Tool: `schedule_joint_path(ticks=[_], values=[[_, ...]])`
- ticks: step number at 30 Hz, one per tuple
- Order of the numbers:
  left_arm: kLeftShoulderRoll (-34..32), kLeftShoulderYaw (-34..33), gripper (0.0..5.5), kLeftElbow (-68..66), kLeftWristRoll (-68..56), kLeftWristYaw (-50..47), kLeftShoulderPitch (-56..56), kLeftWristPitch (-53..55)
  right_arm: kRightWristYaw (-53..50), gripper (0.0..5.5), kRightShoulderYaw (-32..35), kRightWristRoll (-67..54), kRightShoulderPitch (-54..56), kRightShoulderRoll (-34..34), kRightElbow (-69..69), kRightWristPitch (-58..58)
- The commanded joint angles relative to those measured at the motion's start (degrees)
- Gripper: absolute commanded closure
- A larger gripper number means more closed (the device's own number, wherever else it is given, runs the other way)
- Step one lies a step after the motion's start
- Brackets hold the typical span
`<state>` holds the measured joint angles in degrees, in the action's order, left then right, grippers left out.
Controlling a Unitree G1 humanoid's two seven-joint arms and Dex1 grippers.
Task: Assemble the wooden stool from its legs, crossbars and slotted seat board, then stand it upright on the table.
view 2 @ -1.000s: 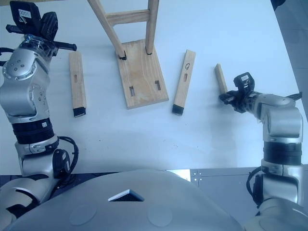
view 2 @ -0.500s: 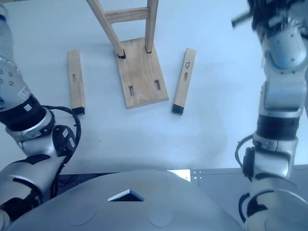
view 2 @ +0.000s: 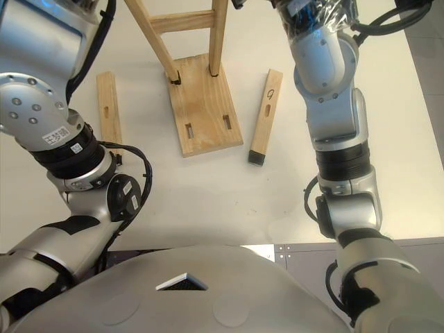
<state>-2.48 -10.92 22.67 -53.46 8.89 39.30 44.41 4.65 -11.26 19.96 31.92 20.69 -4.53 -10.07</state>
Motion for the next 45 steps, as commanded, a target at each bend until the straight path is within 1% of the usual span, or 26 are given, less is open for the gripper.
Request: schedule_joint_path(ticks=[1,5,11,13,17,26,27,28,29,31,32,34,36,38,41,42,45], values=[[-1.1,0.8,3.51,-2.5,2.8,-0.8,-1.1,-1.7,-0.5,5.1,-1.1,3.8,0.3,0.0,0.0,-2.1],[-0.4,0.4,3.51,-3.3,2.7,-1.7,-1.1,-2.8,-2.1,5.1,-2.3,9.7,-0.5,0.5,1.0,-3.8],[0.5,-2.4,3.51,-5.2,-0.1,-4.2,-0.7,-3.9,-7.1,5.1,-1.7,15.9,-1.6,1.1,2.9,-4.3],[0.8,-3.1,3.76,-5.9,-0.9,-5.0,-0.5,-4.2,-8.0,5.1,-1.8,17.4,-1.7,1.3,3.0,-4.5],[1.5,-3.7,4.46,-6.8,-3.1,-6.3,-0.1,-4.3,-9.6,5.1,-2.3,20.6,-1.9,1.7,2.5,-5.5],[2.6,-4.8,4.61,-7.4,-7.3,-9.2,0.4,-5.9,-12.7,5.1,-3.3,25.7,-2.6,1.8,2.1,-5.7],[2.6,-5.0,4.63,-7.5,-7.7,-9.2,0.5,-6.0,-13.1,4.73,-3.5,26.1,-2.6,1.8,2.2,-6.0],[2.5,-5.1,4.65,-7.6,-8.0,-9.3,0.6,-6.3,-13.3,4.63,-3.6,26.5,-2.5,1.8,2.4,-6.3],[2.4,-5.1,4.87,-7.7,-8.2,-9.4,0.6,-6.5,-13.3,4.36,-3.7,26.9,-2.4,1.8,2.7,-6.5],[2.4,-5.0,5.05,-7.8,-8.5,-9.5,0.5,-6.9,-13.0,4.08,-3.9,27.4,-2.2,1.8,3.3,-6.6],[2.4,-4.9,5.06,-7.8,-8.6,-9.5,0.5,-7.0,-12.9,4.04,-4.0,27.6,-2.1,1.8,3.6,-6.5],[2.0,-4.9,5.12,-7.8,-8.3,-9.3,0.4,-7.3,-11.7,3.71,-3.7,27.3,-2.0,1.7,5.0,-5.1],[0.1,-5.2,5.12,-7.6,-7.3,-8.7,0.4,-7.8,-10.3,3.48,-3.0,26.7,-2.2,1.5,8.0,-2.4],[-2.6,-6.7,5.12,-7.6,-6.9,-8.4,0.8,-8.0,-8.3,3.09,-1.6,25.0,-2.5,1.0,11.2,1.3],[-8.5,-8.1,5.12,-5.0,-7.3,-9.2,-0.1,-5.2,-3.9,3.03,2.8,17.5,-3.1,-1.1,14.4,8.2],[-11.0,-7.7,5.12,-3.8,-8.1,-11.2,-1.2,-1.7,-3.2,3.03,4.2,14.9,-3.0,-1.5,14.7,9.7],[-14.6,-9.1,5.12,-5.2,-14.9,-25.6,-3.4,10.8,-1.0,3.03,7.1,9.9,-3.2,-1.1,15.7,13.5]])
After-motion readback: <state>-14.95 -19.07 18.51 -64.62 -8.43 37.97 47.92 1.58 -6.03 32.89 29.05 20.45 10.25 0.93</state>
